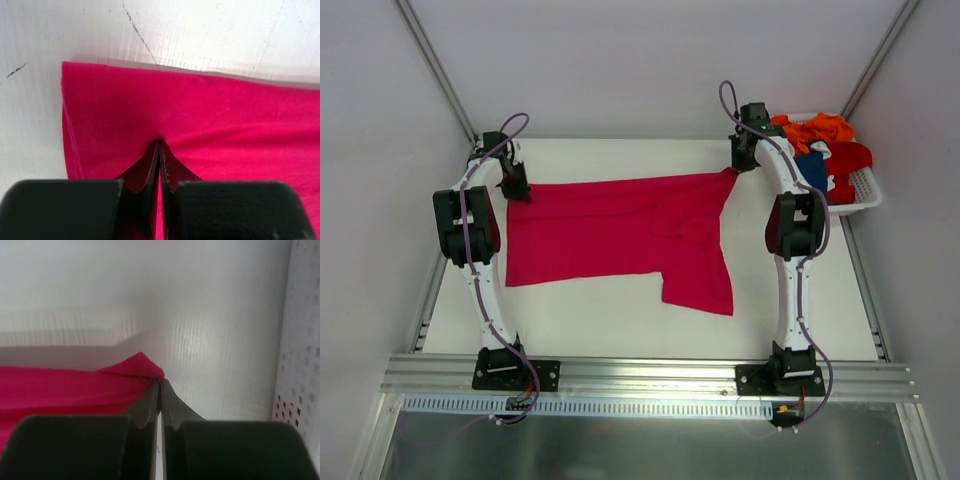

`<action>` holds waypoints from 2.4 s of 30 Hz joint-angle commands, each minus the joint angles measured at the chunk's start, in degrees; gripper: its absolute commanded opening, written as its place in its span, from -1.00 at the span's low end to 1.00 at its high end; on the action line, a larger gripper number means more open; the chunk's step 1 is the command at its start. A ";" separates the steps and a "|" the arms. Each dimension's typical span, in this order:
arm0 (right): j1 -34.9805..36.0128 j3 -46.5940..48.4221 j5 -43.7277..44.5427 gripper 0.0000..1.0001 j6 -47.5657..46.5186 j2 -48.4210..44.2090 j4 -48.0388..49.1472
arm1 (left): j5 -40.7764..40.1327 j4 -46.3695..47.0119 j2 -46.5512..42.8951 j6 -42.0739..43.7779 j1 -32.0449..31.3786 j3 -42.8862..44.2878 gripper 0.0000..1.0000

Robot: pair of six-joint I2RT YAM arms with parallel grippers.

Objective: Fold and stack the t-shirts
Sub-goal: Fold the tshirt

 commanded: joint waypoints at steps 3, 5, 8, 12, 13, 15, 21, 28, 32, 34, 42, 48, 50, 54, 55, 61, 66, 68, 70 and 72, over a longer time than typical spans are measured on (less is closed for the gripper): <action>-0.76 -0.19 -1.82 -0.96 2.00 -1.89 -5.28 | -3.04 -1.87 2.51 1.43 0.17 1.92 -1.00; -0.67 -0.18 -2.53 -0.85 2.53 -1.44 -6.08 | -1.90 -1.96 2.68 1.78 0.00 2.71 -1.00; -0.15 -0.45 -4.46 -0.09 2.09 -1.97 -6.08 | -1.19 -1.96 3.04 2.66 -0.36 4.11 -1.00; 0.12 0.96 -7.43 0.63 1.82 -4.51 -6.08 | -0.14 -1.96 1.11 3.10 -0.97 6.22 -0.92; 0.12 1.39 -8.23 0.74 2.08 -6.17 -5.99 | 0.04 -1.96 0.49 3.10 -1.06 6.75 -0.79; 0.03 2.01 -12.00 0.78 2.79 -9.42 -6.16 | 1.35 -1.96 -2.30 3.10 -1.32 8.33 -0.16; 3.19 -8.77 -17.39 0.82 5.16 -20.85 -5.82 | 1.98 -2.40 -15.03 2.58 -3.51 5.10 0.49; 4.86 -41.19 -18.34 0.83 19.56 -37.99 -0.20 | -1.19 -2.40 -34.83 -12.85 -2.83 -21.75 0.98; 5.13 -59.90 -19.93 0.83 26.42 -47.39 4.46 | 5.49 -2.40 -44.31 -24.22 2.89 -33.83 0.93; 5.65 -63.97 -19.50 0.83 29.14 -51.88 5.87 | 3.74 -2.40 -47.05 -27.20 4.03 -39.27 0.89; 6.97 -77.95 -17.04 0.83 35.22 -59.36 10.35 | -2.23 -2.22 -56.20 -38.46 10.62 -51.07 0.76; 7.15 -81.04 -15.98 0.84 37.15 -60.85 11.85 | -5.14 -2.13 -54.45 -43.74 12.03 -56.61 0.62; 7.24 -81.83 -15.72 0.84 37.07 -60.86 12.20 | -7.51 -2.05 -53.13 -45.23 12.21 -57.14 0.59; 7.15 -82.54 -16.24 0.85 36.98 -60.59 13.35 | -9.97 -1.96 -48.39 -47.43 12.30 -55.05 0.52; 7.24 -82.54 -16.24 0.85 37.15 -60.59 13.35 | -12.15 -1.87 -47.51 -47.70 12.39 -54.42 0.48; 6.80 -82.36 -15.89 0.85 36.81 -60.68 12.30 | -15.52 -1.87 -43.55 -47.00 13.00 -52.31 0.35; 6.10 -82.45 -15.98 0.84 36.63 -60.86 11.24 | -17.19 -1.61 -42.76 -46.47 13.09 -53.45 0.11; 6.01 -82.62 -16.06 0.84 36.54 -60.94 10.89 | -15.70 -1.17 -42.23 -46.20 13.09 -53.62 0.08; 6.01 -82.98 -16.24 0.84 36.63 -60.86 10.89 | -15.60 -0.47 -43.19 -46.12 13.09 -54.94 0.02; 6.01 -83.15 -16.41 0.84 36.63 -60.59 10.45 | -15.08 0.24 -44.68 -44.89 13.09 -56.00 0.02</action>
